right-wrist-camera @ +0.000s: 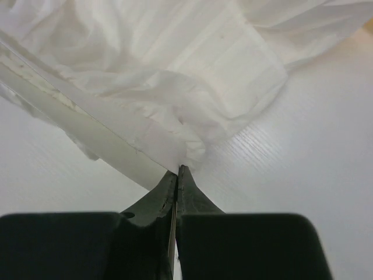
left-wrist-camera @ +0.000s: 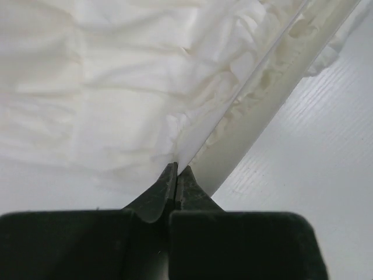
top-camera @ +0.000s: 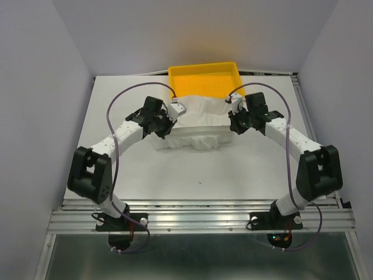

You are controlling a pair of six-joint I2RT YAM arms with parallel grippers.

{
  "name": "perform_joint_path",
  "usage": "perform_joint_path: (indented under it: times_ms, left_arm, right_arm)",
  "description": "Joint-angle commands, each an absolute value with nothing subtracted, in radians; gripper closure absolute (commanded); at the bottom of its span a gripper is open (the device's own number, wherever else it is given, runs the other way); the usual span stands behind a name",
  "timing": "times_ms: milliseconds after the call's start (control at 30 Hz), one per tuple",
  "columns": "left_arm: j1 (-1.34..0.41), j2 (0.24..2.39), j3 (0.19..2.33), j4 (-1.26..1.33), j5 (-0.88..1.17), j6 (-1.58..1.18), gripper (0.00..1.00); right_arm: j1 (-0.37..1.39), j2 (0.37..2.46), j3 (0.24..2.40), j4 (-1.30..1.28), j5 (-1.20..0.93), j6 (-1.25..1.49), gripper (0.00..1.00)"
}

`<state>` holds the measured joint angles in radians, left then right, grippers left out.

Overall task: Fold and stack the skirts
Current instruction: Flatten the skirt out

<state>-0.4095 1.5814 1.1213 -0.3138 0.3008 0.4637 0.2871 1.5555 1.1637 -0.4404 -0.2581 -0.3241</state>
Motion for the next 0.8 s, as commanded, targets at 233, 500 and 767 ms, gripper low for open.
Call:
perform_joint_path:
  times_ms: [233, 500, 767]
  left_arm:
    - [-0.373, 1.756, 0.979, -0.333, 0.221, 0.54, 1.0]
    - [-0.382, 1.574, 0.897, -0.367, 0.212, 0.588, 1.0]
    - [-0.382, 1.3, 0.91, -0.362, 0.198, 0.586, 1.0]
  right_arm:
    - [0.252, 1.741, 0.902, -0.431, -0.175, -0.408, 0.99]
    - [0.261, 1.551, 0.825, -0.505, -0.173, -0.451, 0.99]
    - [0.261, 1.405, 0.969, -0.63, -0.187, -0.439, 0.99]
